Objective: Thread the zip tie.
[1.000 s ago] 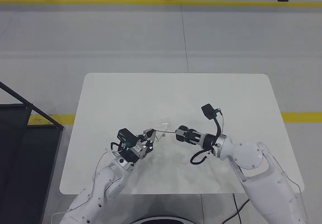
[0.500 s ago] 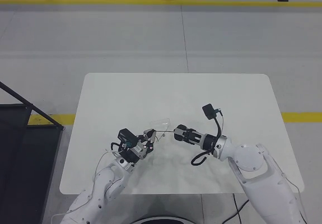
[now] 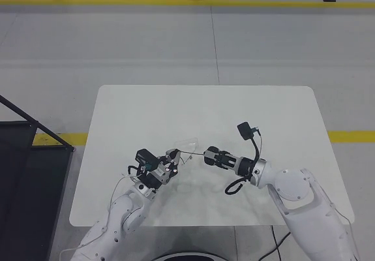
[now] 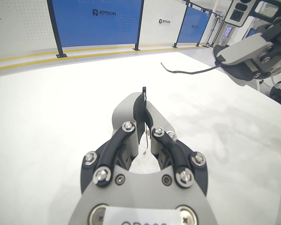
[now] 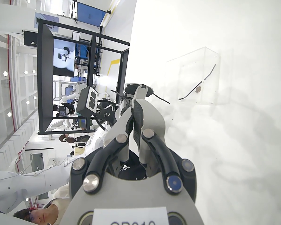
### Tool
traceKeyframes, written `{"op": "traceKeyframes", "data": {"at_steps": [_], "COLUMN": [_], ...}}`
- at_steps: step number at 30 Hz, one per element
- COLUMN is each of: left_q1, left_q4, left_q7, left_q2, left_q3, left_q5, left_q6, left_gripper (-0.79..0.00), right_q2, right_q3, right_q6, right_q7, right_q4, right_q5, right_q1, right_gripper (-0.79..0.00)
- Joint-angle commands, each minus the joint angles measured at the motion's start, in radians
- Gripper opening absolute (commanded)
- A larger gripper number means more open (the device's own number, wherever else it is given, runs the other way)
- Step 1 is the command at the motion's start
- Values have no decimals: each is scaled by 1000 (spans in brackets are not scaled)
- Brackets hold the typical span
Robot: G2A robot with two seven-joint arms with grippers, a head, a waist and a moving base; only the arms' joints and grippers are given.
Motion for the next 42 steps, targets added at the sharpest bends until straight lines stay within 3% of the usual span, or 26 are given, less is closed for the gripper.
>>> {"op": "traceKeyframes", "data": {"at_steps": [1, 7, 42], "left_q1": [0, 0, 0], "left_q4": [0, 0, 0], "left_q7": [0, 0, 0], "left_q2": [0, 0, 0], "left_q3": [0, 0, 0], "left_q5": [2, 2, 2], "left_q6": [-1, -1, -1], "left_gripper": [-785, -785, -785], "right_q2": [0, -2, -1], "right_q3": [-2, -19, -24], "right_q6": [8, 57, 85], "right_q7": [3, 7, 34], "right_q4": [0, 9, 43], "right_q5": [-4, -24, -13], "right_q1": [3, 24, 58], "right_gripper": [-785, -785, -785]}}
